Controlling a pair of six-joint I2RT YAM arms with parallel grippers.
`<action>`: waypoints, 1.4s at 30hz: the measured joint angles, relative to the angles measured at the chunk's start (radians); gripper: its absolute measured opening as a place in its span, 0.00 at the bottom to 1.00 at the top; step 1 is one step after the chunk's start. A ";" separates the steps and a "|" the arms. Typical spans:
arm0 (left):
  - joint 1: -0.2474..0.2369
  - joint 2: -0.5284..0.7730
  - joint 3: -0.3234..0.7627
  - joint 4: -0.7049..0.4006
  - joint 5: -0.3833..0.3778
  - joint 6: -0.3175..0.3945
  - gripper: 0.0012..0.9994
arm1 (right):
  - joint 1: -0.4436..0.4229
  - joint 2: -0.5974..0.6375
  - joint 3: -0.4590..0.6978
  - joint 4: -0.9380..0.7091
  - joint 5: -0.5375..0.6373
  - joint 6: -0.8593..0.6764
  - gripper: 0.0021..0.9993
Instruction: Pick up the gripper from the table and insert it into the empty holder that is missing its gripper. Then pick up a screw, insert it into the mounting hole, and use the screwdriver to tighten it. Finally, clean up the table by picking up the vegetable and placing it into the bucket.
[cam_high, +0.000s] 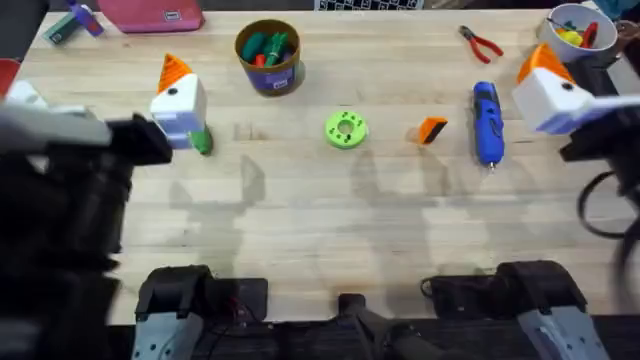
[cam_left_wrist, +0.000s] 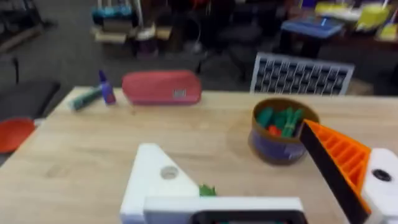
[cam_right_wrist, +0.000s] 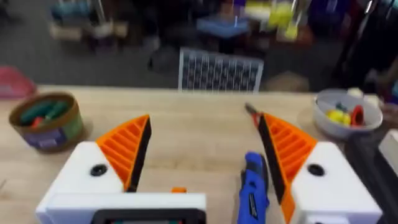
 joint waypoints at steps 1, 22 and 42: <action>0.001 0.052 0.048 -0.054 -0.001 0.000 0.99 | 0.000 0.059 0.055 -0.059 0.000 0.000 0.99; 0.001 0.910 0.619 -0.676 0.005 0.000 0.99 | 0.000 0.827 0.661 -0.709 0.002 0.000 0.99; 0.092 1.395 0.859 -0.734 0.080 -0.275 0.99 | 0.000 0.828 0.662 -0.709 0.002 0.000 0.99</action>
